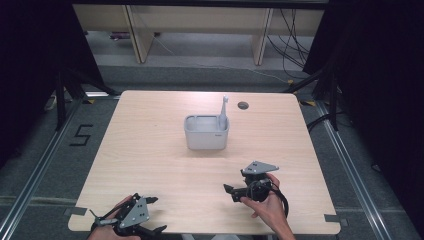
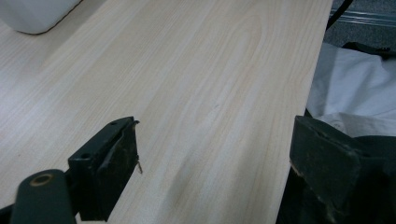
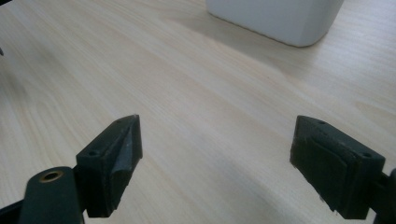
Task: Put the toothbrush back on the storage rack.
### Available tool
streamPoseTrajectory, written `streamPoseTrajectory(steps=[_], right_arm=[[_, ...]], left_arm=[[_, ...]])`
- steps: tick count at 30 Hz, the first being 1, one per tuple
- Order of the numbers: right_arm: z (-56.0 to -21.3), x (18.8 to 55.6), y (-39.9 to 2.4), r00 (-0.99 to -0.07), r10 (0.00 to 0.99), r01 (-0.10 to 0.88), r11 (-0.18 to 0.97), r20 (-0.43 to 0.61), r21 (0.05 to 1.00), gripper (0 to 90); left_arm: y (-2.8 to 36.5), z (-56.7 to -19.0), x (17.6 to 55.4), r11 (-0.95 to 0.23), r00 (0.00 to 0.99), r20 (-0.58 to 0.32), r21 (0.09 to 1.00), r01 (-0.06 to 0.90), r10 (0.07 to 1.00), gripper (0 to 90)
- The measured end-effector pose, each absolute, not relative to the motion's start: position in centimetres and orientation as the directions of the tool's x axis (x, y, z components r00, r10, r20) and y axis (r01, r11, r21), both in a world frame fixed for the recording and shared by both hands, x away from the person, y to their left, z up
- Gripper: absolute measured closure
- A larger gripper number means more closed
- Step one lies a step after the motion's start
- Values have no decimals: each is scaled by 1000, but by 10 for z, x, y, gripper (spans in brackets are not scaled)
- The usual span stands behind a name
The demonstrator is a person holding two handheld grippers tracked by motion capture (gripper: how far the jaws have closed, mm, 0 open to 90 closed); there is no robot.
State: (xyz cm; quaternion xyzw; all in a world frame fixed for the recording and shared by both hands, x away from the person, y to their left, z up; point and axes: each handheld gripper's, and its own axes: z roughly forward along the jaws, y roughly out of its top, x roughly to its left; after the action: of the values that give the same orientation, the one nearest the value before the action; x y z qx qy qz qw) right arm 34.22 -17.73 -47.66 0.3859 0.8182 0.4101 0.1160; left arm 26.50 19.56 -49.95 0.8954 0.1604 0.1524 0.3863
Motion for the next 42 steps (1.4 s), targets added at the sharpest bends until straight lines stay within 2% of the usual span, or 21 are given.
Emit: streamPoseTrajectory(steps=[7,10,14,15,18,21,25,27,35,42], right_arm=[[-481,335,-179,-686,713,543,368,146,755,173],[-482,332,-180,-681,714,558,365,160,746,173],[-484,328,-181,-689,715,538,396,118,744,172],[-484,326,-180,-681,718,561,388,142,732,172],[-485,324,-182,-697,708,535,411,110,738,172],[-485,319,-182,-683,718,562,402,131,723,174],[-484,316,-186,-692,715,536,411,105,737,177],[-485,314,-189,-691,717,533,418,94,735,177],[-486,304,-198,-646,752,595,386,133,705,183],[-488,300,-207,-651,749,587,396,121,706,182]], left_arm=[[196,-500,266,-663,902,164,732,160,399,148],[196,-500,265,-643,903,143,747,170,405,148],[195,-501,265,-637,900,148,752,167,410,148],[195,-501,265,-636,900,145,753,168,410,148],[196,-501,265,-641,903,145,749,168,405,148],[195,-501,265,-636,900,145,753,169,411,148],[197,-499,266,-660,910,139,732,172,391,148],[195,-501,265,-638,898,149,751,171,415,148],[195,-502,266,-642,893,164,749,164,419,148],[195,-502,266,-641,897,155,749,167,415,148]])
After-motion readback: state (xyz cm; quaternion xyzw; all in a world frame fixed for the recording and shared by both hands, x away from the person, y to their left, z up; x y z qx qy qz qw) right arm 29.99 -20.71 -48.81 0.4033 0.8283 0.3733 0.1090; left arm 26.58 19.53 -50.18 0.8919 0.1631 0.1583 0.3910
